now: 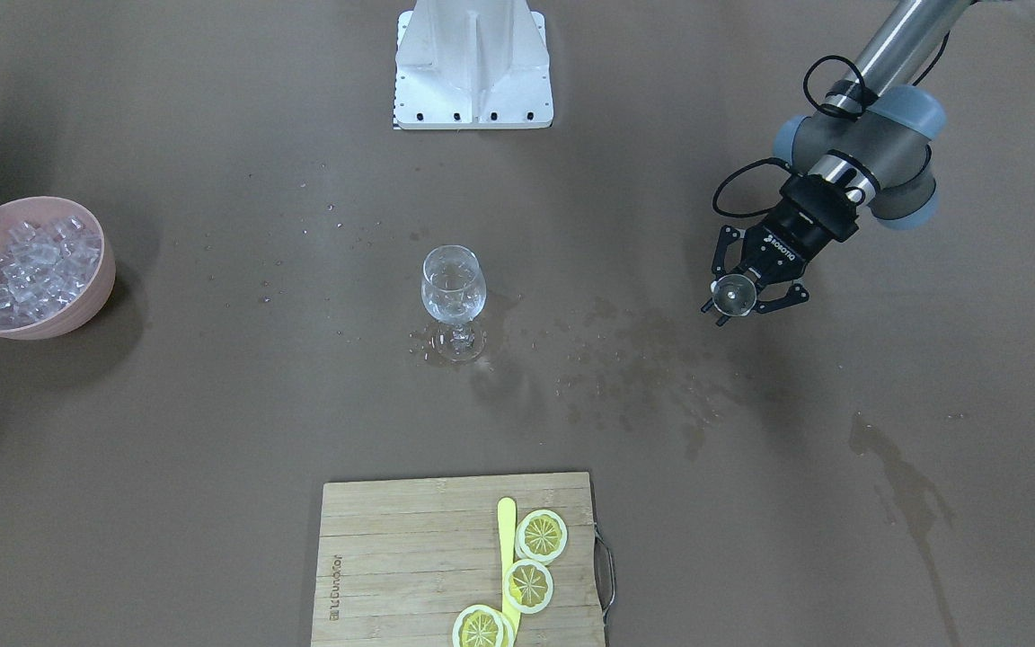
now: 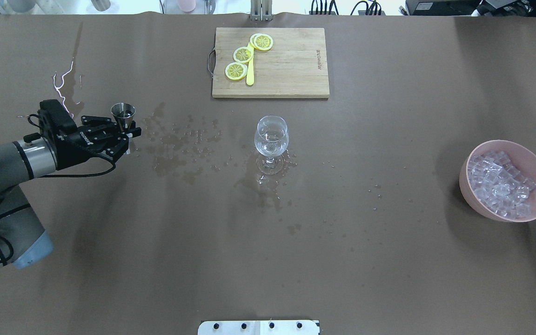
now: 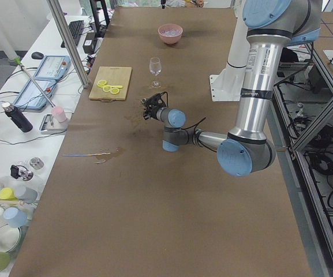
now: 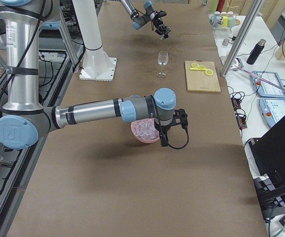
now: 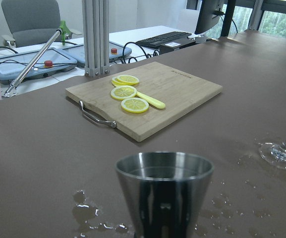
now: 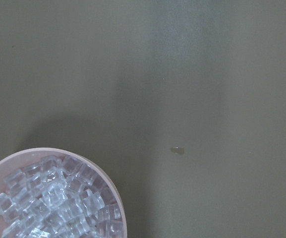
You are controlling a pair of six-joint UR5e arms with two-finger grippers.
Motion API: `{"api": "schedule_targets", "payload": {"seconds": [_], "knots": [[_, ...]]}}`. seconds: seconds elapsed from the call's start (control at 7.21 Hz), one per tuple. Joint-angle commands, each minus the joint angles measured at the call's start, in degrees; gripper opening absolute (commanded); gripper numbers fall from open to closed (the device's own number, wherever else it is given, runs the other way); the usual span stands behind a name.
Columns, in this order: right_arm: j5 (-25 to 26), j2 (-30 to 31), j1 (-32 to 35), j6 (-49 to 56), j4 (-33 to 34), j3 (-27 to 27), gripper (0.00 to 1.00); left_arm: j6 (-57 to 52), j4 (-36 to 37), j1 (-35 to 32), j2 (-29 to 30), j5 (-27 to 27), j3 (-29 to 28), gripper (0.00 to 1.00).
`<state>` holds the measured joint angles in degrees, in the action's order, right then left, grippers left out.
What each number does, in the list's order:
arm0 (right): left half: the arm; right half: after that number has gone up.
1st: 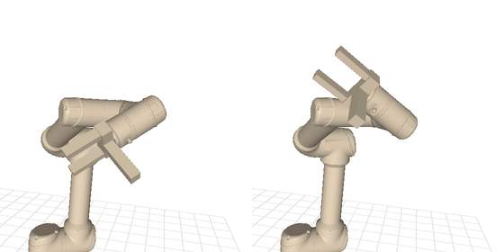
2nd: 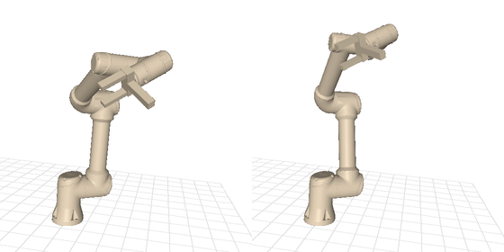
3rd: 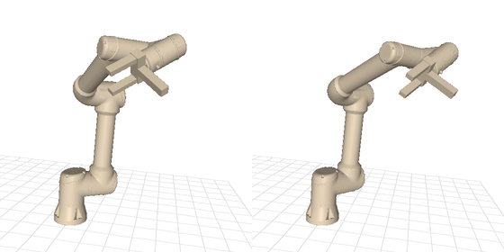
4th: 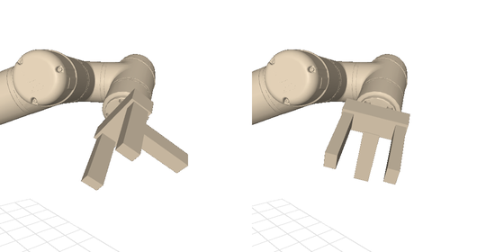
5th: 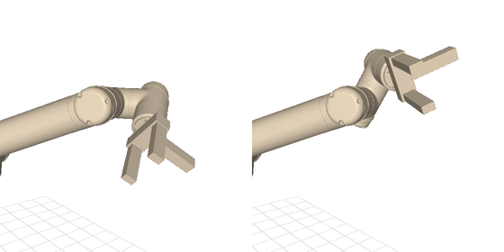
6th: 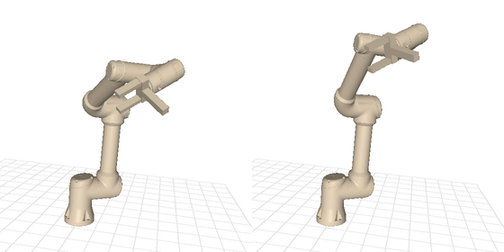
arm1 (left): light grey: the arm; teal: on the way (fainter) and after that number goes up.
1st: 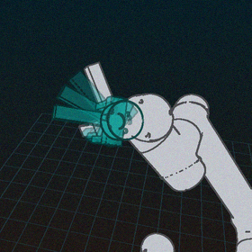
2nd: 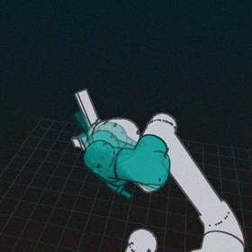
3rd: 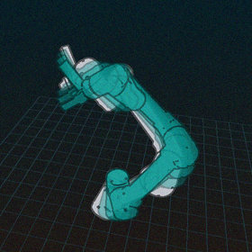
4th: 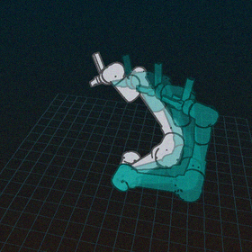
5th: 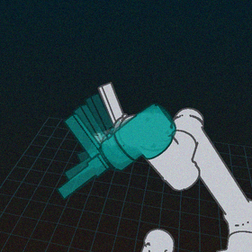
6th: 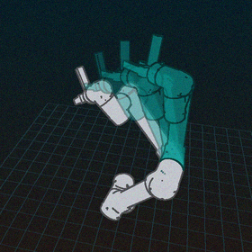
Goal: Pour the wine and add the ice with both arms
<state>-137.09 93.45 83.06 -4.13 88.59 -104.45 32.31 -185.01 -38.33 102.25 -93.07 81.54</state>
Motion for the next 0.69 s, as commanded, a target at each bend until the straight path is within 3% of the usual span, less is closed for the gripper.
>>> {"api": "schedule_targets", "payload": {"seconds": [0.0, 0.28, 0.42, 0.55], "knots": [[-0.02, 0.15, 0.00, 0.00, 0.09, 0.30, 1.00, -0.23, 1.40, 0.10, 4.52, 0.26, 0.03, 0.00], [-0.19, 0.06, 0.00, -2.27, 0.18, 0.91, 1.00, -2.49, 4.11, 0.28, 8.12, 1.74, 0.37, 0.00], [-0.54, 0.06, 0.00, -2.81, 0.18, 1.01, 1.00, -7.82, 4.30, 1.84, 9.53, 8.63, 0.73, 0.00], [-2.29, 0.06, 0.00, -3.42, 0.18, 1.35, 1.00, -10.57, 5.78, 4.82, 9.80, 11.48, 0.64, 0.00]]}}
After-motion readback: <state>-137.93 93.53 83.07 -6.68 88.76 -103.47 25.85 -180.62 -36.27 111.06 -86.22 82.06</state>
